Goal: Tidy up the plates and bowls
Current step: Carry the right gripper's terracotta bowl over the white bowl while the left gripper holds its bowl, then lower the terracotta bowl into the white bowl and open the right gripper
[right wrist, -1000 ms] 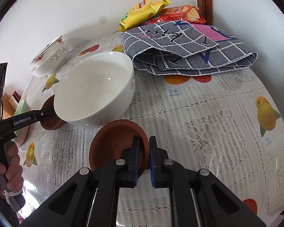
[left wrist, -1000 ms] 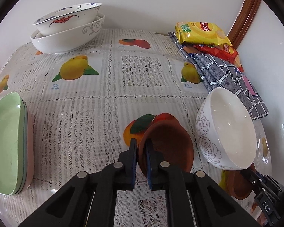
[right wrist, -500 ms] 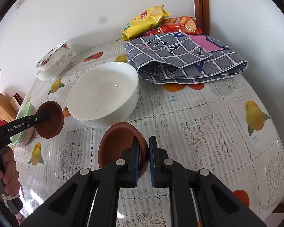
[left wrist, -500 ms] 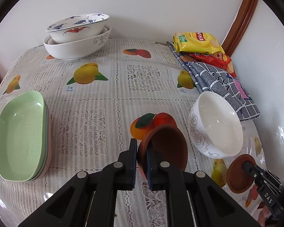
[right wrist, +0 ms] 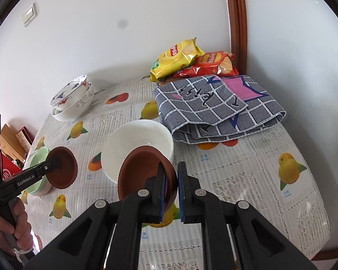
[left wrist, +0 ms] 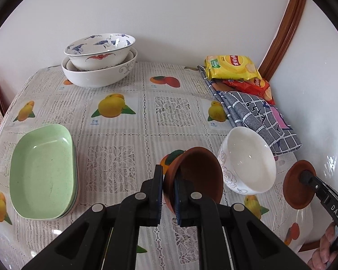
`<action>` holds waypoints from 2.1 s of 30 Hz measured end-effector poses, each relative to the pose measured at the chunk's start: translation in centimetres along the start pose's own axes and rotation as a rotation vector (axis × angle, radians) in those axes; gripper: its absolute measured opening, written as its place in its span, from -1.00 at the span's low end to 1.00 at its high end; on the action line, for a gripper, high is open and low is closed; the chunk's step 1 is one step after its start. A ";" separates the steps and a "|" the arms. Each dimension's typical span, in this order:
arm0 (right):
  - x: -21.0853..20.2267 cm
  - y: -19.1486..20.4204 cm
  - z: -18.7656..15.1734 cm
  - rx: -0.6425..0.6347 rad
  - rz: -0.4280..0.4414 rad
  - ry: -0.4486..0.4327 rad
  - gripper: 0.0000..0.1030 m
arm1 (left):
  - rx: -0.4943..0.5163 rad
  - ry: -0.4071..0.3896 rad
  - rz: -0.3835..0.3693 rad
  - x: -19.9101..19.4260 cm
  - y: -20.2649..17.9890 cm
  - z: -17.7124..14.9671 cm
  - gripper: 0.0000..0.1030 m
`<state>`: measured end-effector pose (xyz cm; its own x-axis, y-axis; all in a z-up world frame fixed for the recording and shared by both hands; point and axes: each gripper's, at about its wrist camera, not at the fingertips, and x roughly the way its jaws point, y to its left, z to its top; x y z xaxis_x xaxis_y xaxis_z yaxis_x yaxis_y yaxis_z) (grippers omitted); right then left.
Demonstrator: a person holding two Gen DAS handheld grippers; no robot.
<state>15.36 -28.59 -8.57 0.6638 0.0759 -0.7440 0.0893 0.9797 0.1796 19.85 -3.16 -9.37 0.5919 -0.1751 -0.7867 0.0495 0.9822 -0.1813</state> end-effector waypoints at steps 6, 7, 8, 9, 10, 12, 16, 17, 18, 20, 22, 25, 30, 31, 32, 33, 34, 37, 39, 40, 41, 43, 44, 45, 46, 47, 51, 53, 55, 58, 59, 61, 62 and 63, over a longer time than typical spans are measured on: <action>0.9 1.9 1.6 -0.028 0.010 -0.005 -0.81 | -0.002 -0.021 0.008 -1.0 0.5 0.8 -0.83; 1.2 2.2 1.8 -0.035 0.014 -0.002 -0.81 | -0.002 -0.023 0.009 -1.0 0.6 0.9 -0.83; 1.6 2.4 2.0 -0.042 0.017 0.003 -0.81 | -0.001 -0.025 0.012 -1.1 0.7 1.0 -0.83; 2.0 2.7 2.2 -0.049 0.016 0.008 -0.81 | -0.001 -0.026 0.016 -1.1 0.8 1.2 -0.83; 2.4 2.9 2.3 -0.055 0.014 0.012 -0.81 | -0.003 -0.028 0.019 -1.1 0.9 1.3 -0.83; 3.3 3.3 2.4 -0.065 0.012 0.022 -0.81 | -0.008 -0.030 0.022 -1.0 1.2 1.5 -0.83; 5.3 3.5 2.3 -0.066 0.011 0.049 -0.81 | -0.016 -0.024 0.027 -0.3 1.5 1.7 -0.83; 5.8 3.5 2.3 -0.068 0.007 0.056 -0.81 | -0.017 -0.021 0.025 -0.1 1.5 1.8 -0.83; 6.2 3.6 2.2 -0.070 0.005 0.064 -0.81 | -0.016 -0.017 0.023 0.2 1.5 1.9 -0.83; 6.9 3.6 2.2 -0.073 0.006 0.075 -0.81 | -0.014 -0.012 0.021 0.6 1.4 2.0 -0.83; 7.5 3.7 2.2 -0.078 0.007 0.085 -0.81 | -0.014 -0.006 0.015 1.1 1.4 2.1 -0.83; 8.6 3.7 2.2 -0.079 0.003 0.101 -0.81 | -0.019 0.004 0.004 1.9 1.3 2.1 -0.83; 9.9 3.7 2.2 -0.080 0.003 0.124 -0.80 | -0.010 0.020 0.007 2.9 1.2 2.2 -0.83; 10.0 3.7 2.2 -0.081 0.002 0.129 -0.80 | -0.012 0.022 0.005 3.1 1.2 2.2 -0.83; 10.2 3.7 2.2 -0.082 0.003 0.133 -0.80 | -0.013 0.024 0.004 3.2 1.2 2.3 -0.83; 10.4 3.7 2.2 -0.084 0.004 0.139 -0.80 | -0.012 0.026 0.004 3.3 1.2 2.4 -0.83; 10.6 3.8 2.2 -0.087 0.003 0.145 -0.80 | -0.011 0.026 0.002 3.4 1.1 2.4 -0.83; 10.9 3.9 2.3 -0.098 -0.001 0.153 -0.80 | -0.003 0.024 -0.004 3.6 0.9 2.6 -0.83; 11.2 4.0 2.3 -0.104 -0.007 0.158 -0.80 | -0.003 0.022 -0.006 3.7 0.8 2.7 -0.83; 11.3 4.1 2.3 -0.109 -0.012 0.158 -0.80 | -0.003 0.023 -0.007 3.8 0.8 2.7 -0.83; 11.4 4.2 2.3 -0.112 -0.014 0.156 -0.80 | -0.003 0.023 -0.008 3.8 0.7 2.8 -0.83; 11.5 4.2 2.4 -0.113 -0.012 0.158 -0.80 | -0.003 0.025 -0.009 3.9 0.7 2.8 -0.83; 11.6 4.3 2.5 -0.115 -0.014 0.161 -0.80 | -0.002 0.025 -0.008 4.0 0.7 2.8 -0.83; 11.8 4.5 2.5 -0.124 -0.024 0.167 -0.80 | -0.002 0.026 -0.008 4.0 0.7 2.9 -0.83; 12.1 4.6 2.5 -0.136 -0.043 0.173 -0.80 | -0.003 0.026 -0.007 4.0 0.7 2.9 -0.83; 12.3 4.8 2.4 -0.149 -0.064 0.178 -0.80 | -0.002 0.027 -0.007 4.1 0.7 2.9 -0.83; 12.8 5.0 2.2 -0.176 -0.096 0.181 -0.79 | -0.007 0.029 -0.012 4.4 0.9 3.0 -0.83; 12.9 5.1 2.1 -0.175 -0.100 0.184 -0.75 | -0.004 0.031 -0.015 4.4 0.9 3.0 -0.83; 13.0 5.3 2.0 -0.187 -0.111 0.186 -0.75 | -0.003 0.031 -0.018 4.5 0.8 3.0 -0.83; 13.2 5.5 1.9 -0.203 -0.121 0.189 -0.74 | -0.002 0.032 -0.021 4.5 0.8 2.9 -0.83; 13.2 5.5 1.9 -0.207 -0.126 0.190 -0.74 | -0.005 0.033 -0.022 4.5 0.9 2.9 -0.83; 13.2 5.6 1.9 -0.216 -0.143 0.188 -0.71 | -0.002 0.033 -0.023 4.5 0.9 2.9 -0.83; 13.1 5.7 1.9 -0.221 -0.156 0.182 -0.67 | -0.002 0.033 -0.023 4.5 0.9 2.9 -0.83; 13.1 5.8 1.9 -0.225 -0.163 0.178 -0.61 | -0.002 0.032 -0.024 4.4 0.9 2.9 -0.83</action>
<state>26.00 -22.30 -16.04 0.5125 -0.0740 -0.8555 0.0042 0.9965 -0.0837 24.84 -2.88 -11.31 0.5650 -0.2006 -0.8003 0.0618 0.9776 -0.2014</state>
